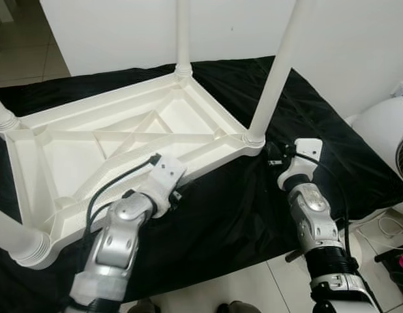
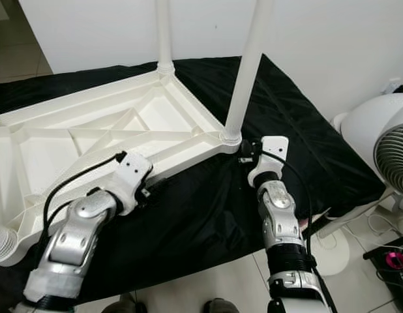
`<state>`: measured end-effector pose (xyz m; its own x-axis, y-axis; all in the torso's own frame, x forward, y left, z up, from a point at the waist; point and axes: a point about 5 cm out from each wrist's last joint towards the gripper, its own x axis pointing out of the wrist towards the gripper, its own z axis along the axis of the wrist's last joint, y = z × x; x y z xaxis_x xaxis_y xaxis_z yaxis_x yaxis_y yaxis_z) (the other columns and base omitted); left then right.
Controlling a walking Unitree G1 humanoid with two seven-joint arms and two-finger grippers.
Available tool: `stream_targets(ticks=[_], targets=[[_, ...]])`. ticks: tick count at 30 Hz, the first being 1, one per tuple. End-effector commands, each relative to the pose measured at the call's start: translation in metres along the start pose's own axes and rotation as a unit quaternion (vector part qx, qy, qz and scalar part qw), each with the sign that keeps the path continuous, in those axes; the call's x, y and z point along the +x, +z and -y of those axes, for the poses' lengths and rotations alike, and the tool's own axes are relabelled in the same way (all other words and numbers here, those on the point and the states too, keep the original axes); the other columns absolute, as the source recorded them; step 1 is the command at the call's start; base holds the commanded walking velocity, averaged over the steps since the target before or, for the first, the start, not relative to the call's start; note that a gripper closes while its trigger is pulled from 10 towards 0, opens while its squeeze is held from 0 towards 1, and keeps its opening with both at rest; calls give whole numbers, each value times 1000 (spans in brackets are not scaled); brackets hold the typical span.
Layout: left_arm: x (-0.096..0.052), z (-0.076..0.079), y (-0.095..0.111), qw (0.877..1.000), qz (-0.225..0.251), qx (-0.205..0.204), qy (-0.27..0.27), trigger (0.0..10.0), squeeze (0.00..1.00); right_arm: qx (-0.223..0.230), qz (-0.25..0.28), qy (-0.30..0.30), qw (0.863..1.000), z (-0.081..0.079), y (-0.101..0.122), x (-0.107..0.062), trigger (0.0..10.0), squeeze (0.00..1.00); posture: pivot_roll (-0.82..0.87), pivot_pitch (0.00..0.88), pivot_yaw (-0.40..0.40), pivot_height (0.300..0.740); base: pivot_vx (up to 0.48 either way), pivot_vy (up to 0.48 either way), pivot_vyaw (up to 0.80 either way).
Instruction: Building children table
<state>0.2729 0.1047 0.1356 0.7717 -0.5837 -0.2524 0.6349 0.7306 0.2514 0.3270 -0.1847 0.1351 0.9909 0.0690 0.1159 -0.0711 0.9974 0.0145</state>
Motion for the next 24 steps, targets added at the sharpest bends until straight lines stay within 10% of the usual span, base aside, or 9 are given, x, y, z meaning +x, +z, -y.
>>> stream_targets(ticks=[1, 13, 24], targets=[[-3, 3, 2, 1000, 13, 4, -22, 10000, 0, -7, -2, -1, 1000, 0, -2, -1, 10000, 0, -47, 33, 10, 740, 0, 0, 0], [-49, -22, -13, 998, 27, -10, -58, 10000, 0, -11, 2, 18, 1000, -12, -3, 3, 10000, 0, -15, 10, 5, 740, 0, 0, 0], [-59, -33, -28, 1000, -1, -15, -16, 10000, 0, -10, 7, 25, 1000, -17, -3, 5, 10000, 0, -9, 0, 12, 740, 0, 0, 0]])
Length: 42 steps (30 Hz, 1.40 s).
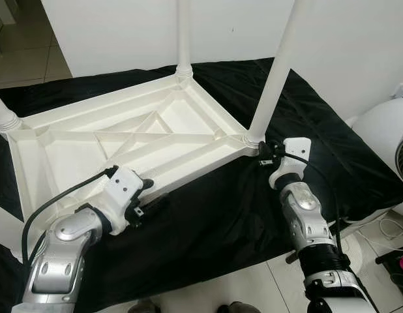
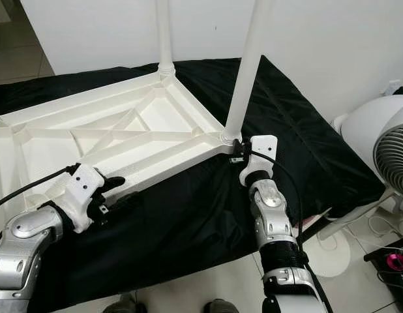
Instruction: Building children table
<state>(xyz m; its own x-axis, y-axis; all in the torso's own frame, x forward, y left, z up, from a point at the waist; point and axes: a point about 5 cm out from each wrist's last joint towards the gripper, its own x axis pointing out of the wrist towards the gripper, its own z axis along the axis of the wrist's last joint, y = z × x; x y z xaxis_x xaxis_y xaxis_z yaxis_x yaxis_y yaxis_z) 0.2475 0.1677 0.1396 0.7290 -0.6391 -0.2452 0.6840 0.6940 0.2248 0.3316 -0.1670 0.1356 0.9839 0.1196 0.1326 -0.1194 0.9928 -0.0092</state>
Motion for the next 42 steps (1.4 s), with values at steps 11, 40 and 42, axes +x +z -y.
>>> stream_targets(ticks=[11, 40, 42], targets=[[-1, -6, -27, 997, -72, -4, 34, 10000, 0, 0, 1, -3, 1000, 0, -3, -1, 10000, 0, -9, 1, 20, 740, 0, 0, 0], [51, 27, 5, 1000, 3, -15, -26, 0, 0, 1, 7, -22, 1000, 3, -2, -2, 10000, 0, -37, 28, 44, 740, 0, 0, 0], [53, 28, 6, 999, 5, -15, -27, 0, 0, 1, 7, -24, 1000, 4, -2, -2, 10000, 0, -37, 28, 44, 740, 0, 0, 0]])
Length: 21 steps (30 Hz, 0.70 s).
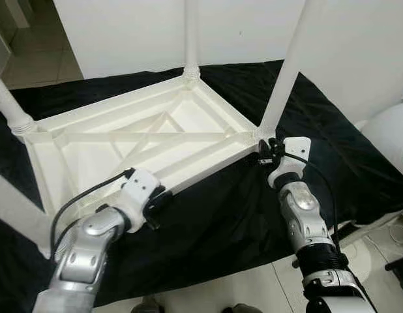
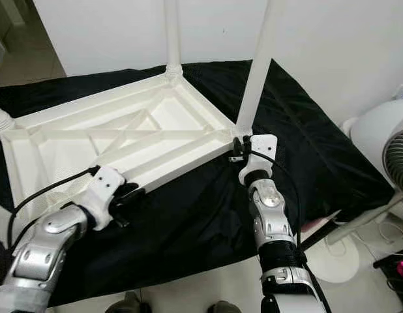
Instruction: Building children table
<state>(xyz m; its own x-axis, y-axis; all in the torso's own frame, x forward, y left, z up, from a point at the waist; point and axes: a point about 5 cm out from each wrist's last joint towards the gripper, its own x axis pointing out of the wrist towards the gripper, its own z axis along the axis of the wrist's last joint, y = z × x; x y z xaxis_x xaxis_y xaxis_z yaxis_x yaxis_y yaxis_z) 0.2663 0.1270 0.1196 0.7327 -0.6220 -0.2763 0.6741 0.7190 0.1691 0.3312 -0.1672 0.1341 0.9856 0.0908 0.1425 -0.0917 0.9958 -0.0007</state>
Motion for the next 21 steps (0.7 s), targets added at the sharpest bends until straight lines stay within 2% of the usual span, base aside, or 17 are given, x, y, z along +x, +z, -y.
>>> stream_targets(ticks=[1, 2, 3, 4, 5, 13, 20, 21], targets=[[11, 10, 13, 999, 25, 18, -35, 0, 0, -1, 2, -12, 1000, 4, -1, -2, 10000, 0, -39, 30, 46, 740, 0, 0, 0], [14, 11, 15, 999, 28, 19, -37, 0, 0, -1, 2, -14, 1000, 5, -1, -2, 10000, 0, -42, 30, 48, 740, 0, 0, 0], [15, 12, 16, 999, 29, 20, -39, 3490, 0, -1, 2, -15, 1000, 5, -1, -3, 10000, 0, -46, 29, 53, 740, 0, 0, 0], [15, 12, 16, 999, 29, 20, -39, 3490, 0, -1, 2, -15, 1000, 5, -1, -3, 10000, 0, -46, 29, 53, 740, 0, 0, 0], [17, 13, 17, 998, 28, 27, -41, 10000, 0, -1, 3, -18, 1000, 6, -1, -3, 10000, 0, -48, 30, 55, 740, 0, 0, 0], [15, 13, 18, 998, 31, 32, -36, 10000, 0, -2, 5, -23, 1000, 8, 0, -4, 10000, 0, -46, 30, 57, 740, 0, 0, 0], [8, 12, 21, 997, 51, 40, -36, 10000, 0, -2, 5, -21, 1000, 6, -1, -3, 10000, 0, -39, 32, 53, 740, 0, 0, 0], [4, 11, 21, 997, 58, 28, -40, 10000, 1000, -2, 4, -19, 1000, 5, -1, -3, 10000, 0, -32, 36, 49, 740, 0, 0, 0]])
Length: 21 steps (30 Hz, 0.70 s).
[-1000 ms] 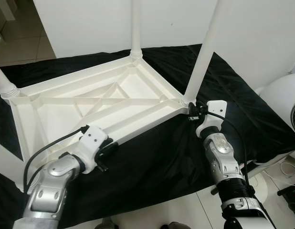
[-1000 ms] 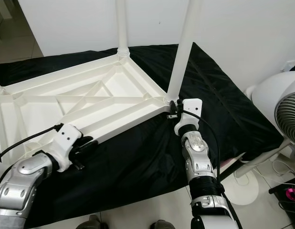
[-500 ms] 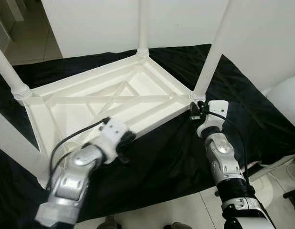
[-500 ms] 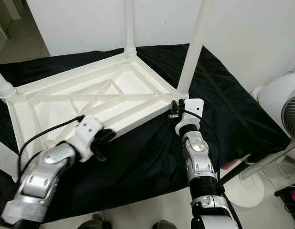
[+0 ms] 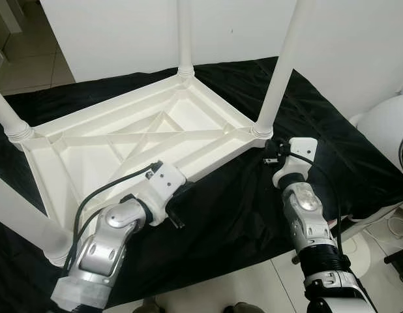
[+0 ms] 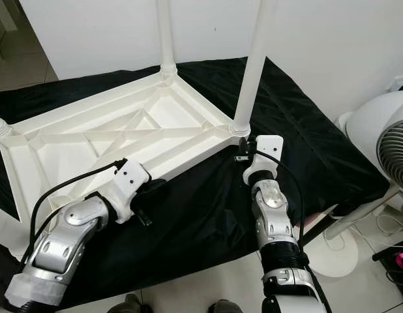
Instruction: Building children table
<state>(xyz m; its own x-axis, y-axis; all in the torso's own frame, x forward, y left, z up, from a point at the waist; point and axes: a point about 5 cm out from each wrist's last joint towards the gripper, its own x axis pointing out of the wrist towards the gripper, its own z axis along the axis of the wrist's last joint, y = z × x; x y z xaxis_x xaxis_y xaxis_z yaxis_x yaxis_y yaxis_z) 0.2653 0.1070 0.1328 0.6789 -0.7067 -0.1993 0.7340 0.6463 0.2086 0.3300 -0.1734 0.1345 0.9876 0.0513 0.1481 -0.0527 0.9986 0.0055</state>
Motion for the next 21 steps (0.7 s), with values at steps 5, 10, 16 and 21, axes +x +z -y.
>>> stream_targets(ticks=[5, 10, 16, 21], targets=[[-26, 4, 8, 999, 38, 14, 0, 10000, 459, -3, 0, 6, 1000, -3, -2, -1, 10000, 0, -23, 42, 44, 740, 0, 0, 0], [-50, 11, 9, 999, 44, 32, -5, 10000, 0, -2, -1, 9, 1000, -5, -3, 0, 10000, 0, -3, 44, 33, 740, 0, 0, 0], [-79, 6, 4, 998, 17, 60, -21, 10000, 0, 1, -3, 22, 1000, -11, -4, 5, 10000, 0, 26, 43, 16, 740, 0, 0, 0], [-112, 5, -9, 994, -69, 61, -59, 10000, 0, 3, -2, 37, 999, -17, -2, 12, 10000, 0, 60, 39, -9, 740, 0, 0, 0]])
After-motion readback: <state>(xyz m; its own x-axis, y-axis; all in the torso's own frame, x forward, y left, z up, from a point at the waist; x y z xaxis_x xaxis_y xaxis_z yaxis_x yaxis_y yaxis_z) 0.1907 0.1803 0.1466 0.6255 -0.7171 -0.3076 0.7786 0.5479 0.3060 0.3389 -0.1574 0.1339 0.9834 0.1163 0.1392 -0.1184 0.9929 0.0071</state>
